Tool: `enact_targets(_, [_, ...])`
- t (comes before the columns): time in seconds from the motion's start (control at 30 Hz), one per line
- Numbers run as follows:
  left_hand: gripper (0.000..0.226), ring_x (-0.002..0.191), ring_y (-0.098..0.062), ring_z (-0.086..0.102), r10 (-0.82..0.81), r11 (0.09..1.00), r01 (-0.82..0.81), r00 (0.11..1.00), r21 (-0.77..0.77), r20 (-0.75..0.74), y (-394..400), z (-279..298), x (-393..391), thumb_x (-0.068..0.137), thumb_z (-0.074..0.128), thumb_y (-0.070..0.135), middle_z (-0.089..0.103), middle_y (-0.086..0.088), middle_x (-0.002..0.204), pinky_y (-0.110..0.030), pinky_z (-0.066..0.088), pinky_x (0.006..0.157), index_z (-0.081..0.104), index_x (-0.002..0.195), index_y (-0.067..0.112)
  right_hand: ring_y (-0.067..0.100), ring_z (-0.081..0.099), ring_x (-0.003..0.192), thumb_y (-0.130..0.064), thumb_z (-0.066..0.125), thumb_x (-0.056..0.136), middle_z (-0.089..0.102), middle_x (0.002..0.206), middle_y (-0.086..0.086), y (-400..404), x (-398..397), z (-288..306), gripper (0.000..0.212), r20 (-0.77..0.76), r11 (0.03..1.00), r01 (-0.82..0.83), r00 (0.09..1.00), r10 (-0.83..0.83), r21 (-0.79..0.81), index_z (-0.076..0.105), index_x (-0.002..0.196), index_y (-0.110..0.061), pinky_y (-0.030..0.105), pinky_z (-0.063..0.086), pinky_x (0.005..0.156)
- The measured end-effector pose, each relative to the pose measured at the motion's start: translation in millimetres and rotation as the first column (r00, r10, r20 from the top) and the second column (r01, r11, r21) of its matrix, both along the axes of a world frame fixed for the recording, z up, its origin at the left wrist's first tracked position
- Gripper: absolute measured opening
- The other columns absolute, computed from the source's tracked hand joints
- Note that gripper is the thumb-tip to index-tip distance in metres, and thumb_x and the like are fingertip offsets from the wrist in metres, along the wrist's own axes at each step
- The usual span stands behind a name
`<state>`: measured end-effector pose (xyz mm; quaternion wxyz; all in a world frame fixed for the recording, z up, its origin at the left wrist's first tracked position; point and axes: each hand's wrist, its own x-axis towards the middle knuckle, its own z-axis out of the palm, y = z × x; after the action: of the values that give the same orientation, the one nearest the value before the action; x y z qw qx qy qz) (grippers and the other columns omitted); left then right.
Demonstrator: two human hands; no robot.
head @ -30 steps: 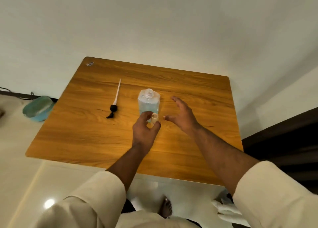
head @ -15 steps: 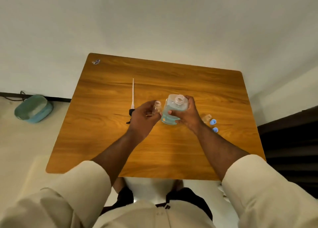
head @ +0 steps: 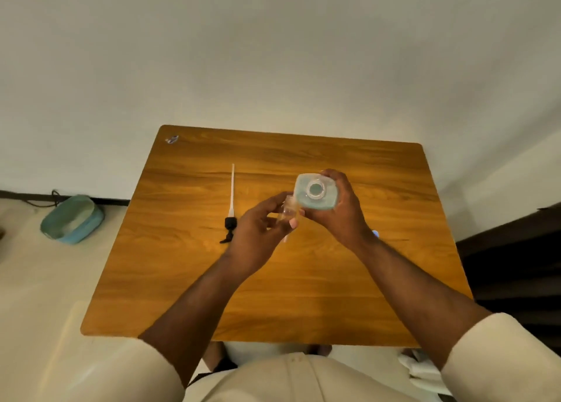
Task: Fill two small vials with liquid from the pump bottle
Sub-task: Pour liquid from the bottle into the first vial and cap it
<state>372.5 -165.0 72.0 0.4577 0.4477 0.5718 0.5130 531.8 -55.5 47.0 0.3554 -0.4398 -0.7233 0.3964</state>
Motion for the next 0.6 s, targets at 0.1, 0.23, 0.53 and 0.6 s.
enact_targets(0.1, [0.05,0.098,-0.022,0.065,-0.014,1.0,0.014,1.0,0.021,-0.017,3.3,15.7,6.1,0.087,0.069,0.015,0.065,-0.003,0.117,-0.033,0.06,0.068,0.055,0.134,0.023,0.018,0.05,0.115,-0.025,0.088,0.062,0.051,0.124,0.001,6.2,9.4,27.3,0.079,0.029,0.985,-0.023,0.999,0.018,0.17,0.044,0.127,-0.026,0.036,0.053,0.089])
enact_targets(0.23, [0.05,0.099,-0.024,0.064,-0.027,0.999,0.027,1.0,0.033,-0.008,15.2,35.0,10.8,0.086,0.07,0.014,0.063,-0.002,0.118,-0.041,0.062,0.069,0.056,0.133,0.026,0.016,0.046,0.116,-0.03,0.086,0.065,0.05,0.123,-0.004,18.6,12.9,55.8,0.074,0.107,0.923,-0.041,0.994,0.0,0.382,0.046,0.127,-0.022,0.037,0.05,0.09])
enact_targets(0.53, [0.055,0.095,-0.021,0.064,-0.079,0.996,0.076,0.995,0.051,0.06,15.8,59.6,6.4,0.085,0.072,0.018,0.064,0.001,0.12,-0.048,0.061,0.063,0.053,0.136,0.029,0.02,0.045,0.117,-0.033,0.08,0.071,0.051,0.123,0.01,33.4,1.8,88.9,0.069,0.187,0.778,-0.115,0.982,-0.004,0.618,0.042,0.126,-0.016,0.036,0.048,0.092])
enact_targets(0.6, [0.056,0.098,-0.02,0.065,-0.087,0.994,0.084,0.995,0.066,0.048,14.7,64.1,3.5,0.085,0.071,0.019,0.064,0.005,0.121,-0.045,0.061,0.062,0.052,0.137,0.029,0.021,0.044,0.118,-0.032,0.08,0.072,0.051,0.124,0.011,34.9,-1.7,94.7,0.07,0.211,0.759,-0.132,0.978,-0.006,0.638,0.04,0.127,-0.018,0.037,0.048,0.093])
